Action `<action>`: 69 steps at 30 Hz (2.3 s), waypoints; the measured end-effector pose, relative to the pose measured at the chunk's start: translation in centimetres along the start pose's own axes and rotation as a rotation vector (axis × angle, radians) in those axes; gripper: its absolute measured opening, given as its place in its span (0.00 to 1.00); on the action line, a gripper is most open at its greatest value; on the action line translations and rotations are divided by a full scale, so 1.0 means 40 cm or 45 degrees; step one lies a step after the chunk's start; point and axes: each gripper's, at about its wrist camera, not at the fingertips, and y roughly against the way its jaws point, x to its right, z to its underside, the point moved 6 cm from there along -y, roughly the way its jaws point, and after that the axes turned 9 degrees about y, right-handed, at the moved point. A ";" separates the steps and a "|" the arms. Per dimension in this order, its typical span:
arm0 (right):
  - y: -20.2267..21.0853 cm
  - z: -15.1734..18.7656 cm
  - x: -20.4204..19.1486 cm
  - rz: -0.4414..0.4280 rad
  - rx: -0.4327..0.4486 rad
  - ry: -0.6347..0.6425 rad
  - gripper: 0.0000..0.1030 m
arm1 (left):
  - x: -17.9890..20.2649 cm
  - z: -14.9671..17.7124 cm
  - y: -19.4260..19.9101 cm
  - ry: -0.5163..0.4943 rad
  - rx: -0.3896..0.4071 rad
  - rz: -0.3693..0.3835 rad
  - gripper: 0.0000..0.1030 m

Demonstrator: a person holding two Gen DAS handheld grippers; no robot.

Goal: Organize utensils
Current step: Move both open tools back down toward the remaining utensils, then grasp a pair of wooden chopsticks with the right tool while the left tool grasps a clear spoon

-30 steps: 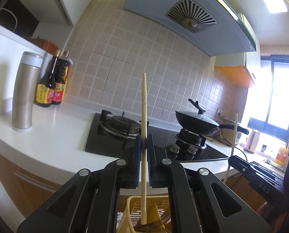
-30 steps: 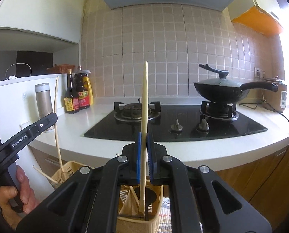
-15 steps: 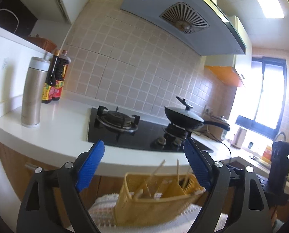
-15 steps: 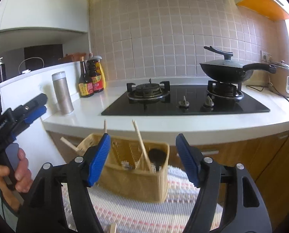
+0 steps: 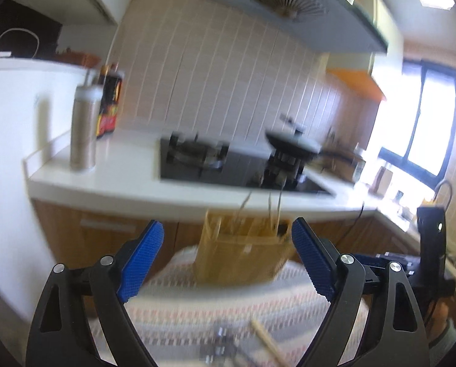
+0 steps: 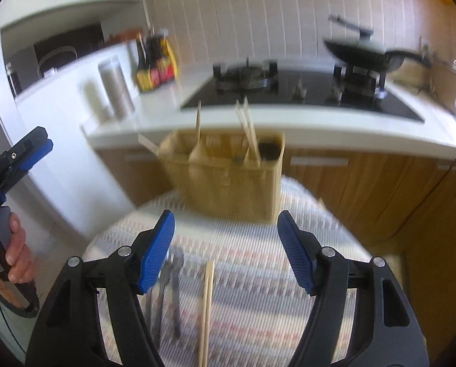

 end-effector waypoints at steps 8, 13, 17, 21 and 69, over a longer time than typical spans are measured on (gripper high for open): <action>-0.077 0.115 -0.073 -0.085 -0.306 0.041 0.64 | -0.087 0.196 -0.069 0.146 -0.443 -0.093 0.80; -0.133 0.176 -0.100 -0.154 -0.458 0.027 0.62 | -0.132 0.315 -0.121 0.191 -0.636 -0.132 0.76; -0.178 0.223 -0.102 -0.203 -0.578 -0.025 0.50 | -0.145 0.388 -0.153 0.177 -0.748 -0.147 0.65; -0.209 0.257 -0.100 -0.242 -0.653 -0.069 0.41 | -0.147 0.437 -0.180 0.151 -0.822 -0.173 0.56; -0.400 0.311 -0.246 0.011 -0.868 0.375 0.10 | -0.100 0.521 -0.248 -0.322 -0.961 -0.351 0.22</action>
